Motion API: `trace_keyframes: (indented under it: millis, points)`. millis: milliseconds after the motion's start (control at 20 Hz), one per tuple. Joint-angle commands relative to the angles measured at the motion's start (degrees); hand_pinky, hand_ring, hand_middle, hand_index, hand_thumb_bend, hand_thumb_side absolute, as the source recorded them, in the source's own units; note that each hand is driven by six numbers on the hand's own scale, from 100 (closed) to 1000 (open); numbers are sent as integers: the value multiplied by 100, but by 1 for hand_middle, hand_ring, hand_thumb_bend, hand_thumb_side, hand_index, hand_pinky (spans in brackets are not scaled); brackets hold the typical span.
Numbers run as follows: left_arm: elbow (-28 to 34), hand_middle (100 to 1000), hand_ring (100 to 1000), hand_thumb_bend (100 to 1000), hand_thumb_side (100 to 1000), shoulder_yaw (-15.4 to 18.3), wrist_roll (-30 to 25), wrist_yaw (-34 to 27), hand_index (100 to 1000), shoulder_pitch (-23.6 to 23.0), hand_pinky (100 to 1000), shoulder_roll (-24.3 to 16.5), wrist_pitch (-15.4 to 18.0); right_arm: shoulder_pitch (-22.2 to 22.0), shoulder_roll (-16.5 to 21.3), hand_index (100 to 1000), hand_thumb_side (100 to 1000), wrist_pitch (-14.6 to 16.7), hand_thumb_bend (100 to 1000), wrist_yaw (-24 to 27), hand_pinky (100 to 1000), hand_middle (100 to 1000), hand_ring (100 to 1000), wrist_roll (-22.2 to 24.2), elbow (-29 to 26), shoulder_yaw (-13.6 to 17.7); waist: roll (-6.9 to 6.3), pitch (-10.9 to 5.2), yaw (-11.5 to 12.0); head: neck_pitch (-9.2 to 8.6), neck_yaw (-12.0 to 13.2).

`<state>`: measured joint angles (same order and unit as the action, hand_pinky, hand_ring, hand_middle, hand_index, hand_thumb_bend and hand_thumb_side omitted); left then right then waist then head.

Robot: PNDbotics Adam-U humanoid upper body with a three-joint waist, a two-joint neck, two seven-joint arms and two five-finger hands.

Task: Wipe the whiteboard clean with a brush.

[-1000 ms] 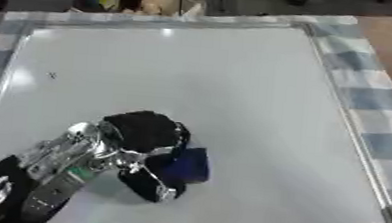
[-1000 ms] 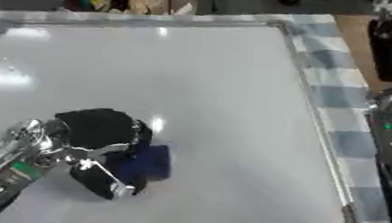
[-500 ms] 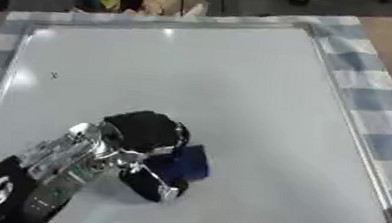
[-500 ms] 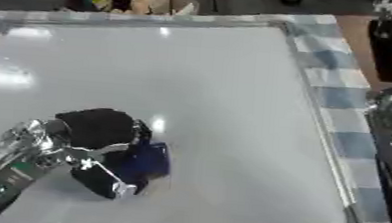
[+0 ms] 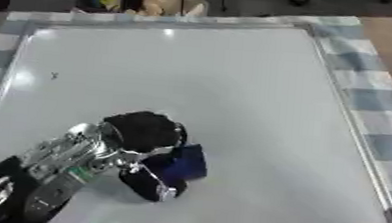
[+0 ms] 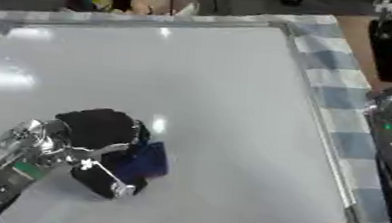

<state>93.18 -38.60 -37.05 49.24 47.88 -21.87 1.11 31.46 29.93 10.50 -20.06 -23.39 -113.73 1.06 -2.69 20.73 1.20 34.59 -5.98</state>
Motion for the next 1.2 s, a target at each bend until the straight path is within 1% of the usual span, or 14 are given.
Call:
trace_keyframes:
  millis: [50,300,700,1200]
  points:
    - [47,516,504,152,443,54,41,35,182,63,306,-29,-5,60,67,797,907,19,100,38,787,747,813,-6,-86,61,18,-151,4,-73,6]
    - [58,516,499,102,464,100,38,17,183,57,302,-55,-35,53,74,797,907,21,100,39,787,747,814,-7,-86,63,20,-161,5,-80,5]
    - [139,511,493,100,470,198,65,7,183,46,299,-128,-101,41,80,797,906,19,100,40,788,746,814,-6,-86,64,20,-173,14,-90,8]
    - [312,505,491,100,451,407,103,16,180,40,298,-337,-182,26,90,797,905,19,100,39,788,746,814,-7,-86,67,14,-189,27,-108,9]
